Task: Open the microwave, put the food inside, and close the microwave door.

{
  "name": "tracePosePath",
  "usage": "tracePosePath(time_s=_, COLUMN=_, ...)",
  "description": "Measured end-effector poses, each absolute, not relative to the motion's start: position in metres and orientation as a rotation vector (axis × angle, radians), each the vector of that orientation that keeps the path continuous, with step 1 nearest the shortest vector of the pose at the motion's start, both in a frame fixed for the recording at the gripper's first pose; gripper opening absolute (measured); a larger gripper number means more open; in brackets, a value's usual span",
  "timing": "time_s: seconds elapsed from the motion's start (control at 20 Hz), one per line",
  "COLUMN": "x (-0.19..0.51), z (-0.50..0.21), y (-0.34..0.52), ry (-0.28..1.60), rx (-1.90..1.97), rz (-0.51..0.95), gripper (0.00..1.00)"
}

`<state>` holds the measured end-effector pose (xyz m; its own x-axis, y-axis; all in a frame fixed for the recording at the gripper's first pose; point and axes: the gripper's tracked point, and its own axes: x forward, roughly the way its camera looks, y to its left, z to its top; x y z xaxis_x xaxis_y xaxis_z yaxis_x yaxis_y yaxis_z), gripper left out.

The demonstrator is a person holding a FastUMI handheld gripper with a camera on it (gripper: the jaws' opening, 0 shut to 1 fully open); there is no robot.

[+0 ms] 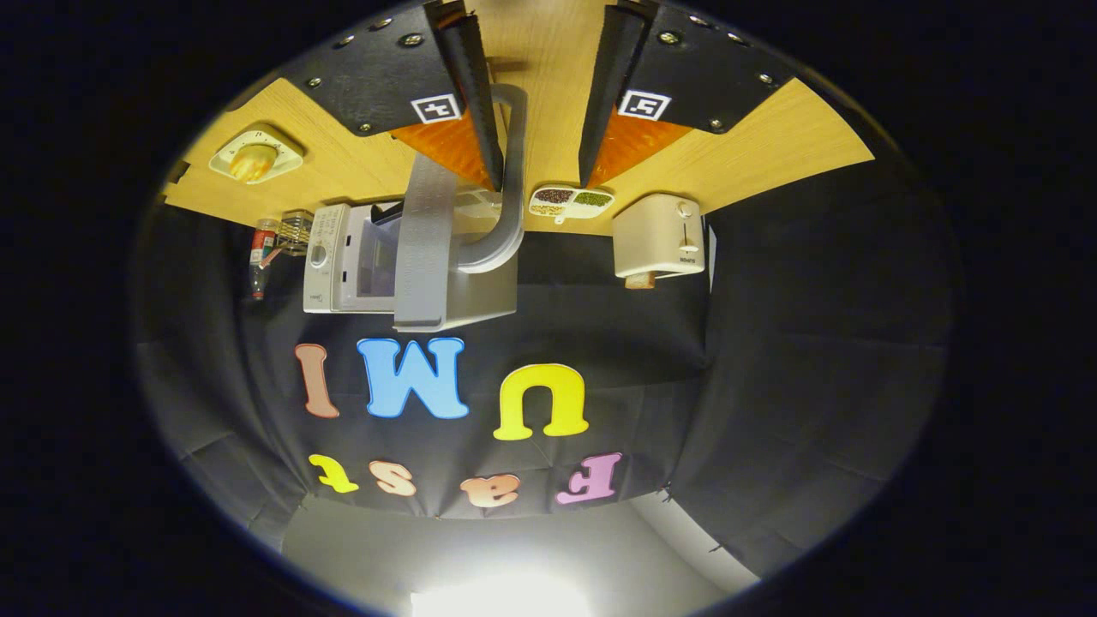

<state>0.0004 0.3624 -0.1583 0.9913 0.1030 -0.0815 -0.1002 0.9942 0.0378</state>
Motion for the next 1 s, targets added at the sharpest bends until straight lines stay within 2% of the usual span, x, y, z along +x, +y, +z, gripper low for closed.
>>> tracePosePath(time_s=0.05, x=-0.004, z=-0.158, y=0.361, ry=0.088, rx=0.024, rz=0.12, gripper=0.53)
tracePosePath(time_s=0.2, x=-0.019, z=-0.156, y=0.359, ry=0.106, rx=0.027, rz=0.206, gripper=0.72)
tracePosePath(time_s=0.35, x=-0.029, z=-0.149, y=0.339, ry=0.117, rx=0.027, rz=0.245, gripper=0.79)
tracePosePath(time_s=0.65, x=-0.028, z=-0.137, y=0.242, ry=0.096, rx=0.008, rz=0.234, gripper=0.81)
tracePosePath(time_s=1.0, x=0.009, z=-0.188, y=0.099, ry=0.263, rx=0.005, rz=0.091, gripper=0.81)
